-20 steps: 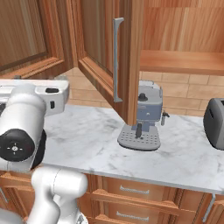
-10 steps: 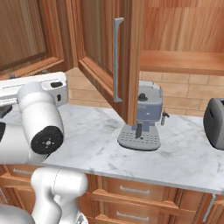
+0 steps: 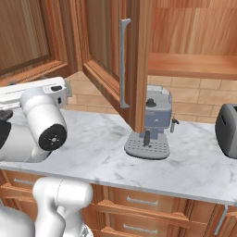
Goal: Close all open cabinet doors.
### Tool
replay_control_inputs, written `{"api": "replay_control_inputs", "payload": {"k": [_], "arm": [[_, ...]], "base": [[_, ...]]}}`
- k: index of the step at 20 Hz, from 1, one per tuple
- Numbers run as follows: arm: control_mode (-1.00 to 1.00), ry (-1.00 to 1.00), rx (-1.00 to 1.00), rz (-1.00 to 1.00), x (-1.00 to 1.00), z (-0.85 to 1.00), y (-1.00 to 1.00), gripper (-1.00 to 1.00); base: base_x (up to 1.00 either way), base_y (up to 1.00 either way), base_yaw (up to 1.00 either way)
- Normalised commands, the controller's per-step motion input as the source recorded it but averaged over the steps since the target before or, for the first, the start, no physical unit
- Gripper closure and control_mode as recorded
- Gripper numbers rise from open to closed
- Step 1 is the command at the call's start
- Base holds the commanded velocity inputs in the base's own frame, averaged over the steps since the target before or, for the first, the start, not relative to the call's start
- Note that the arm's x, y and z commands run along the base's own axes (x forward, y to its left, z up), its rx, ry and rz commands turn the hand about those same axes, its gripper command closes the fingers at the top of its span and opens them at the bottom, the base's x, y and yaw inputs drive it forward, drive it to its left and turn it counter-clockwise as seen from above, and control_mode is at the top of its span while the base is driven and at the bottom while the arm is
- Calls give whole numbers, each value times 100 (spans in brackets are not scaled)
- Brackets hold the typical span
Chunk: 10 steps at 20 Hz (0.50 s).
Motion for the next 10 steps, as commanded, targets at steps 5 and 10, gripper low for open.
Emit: {"api": "replay_control_inputs", "payload": {"k": [5, 10], "arm": [[-100, 0, 0, 8, 0, 0, 30, -100], [-100, 0, 0, 9, 0, 0, 28, -100]], "base": [[0, 0, 0], [0, 0, 0]]}}
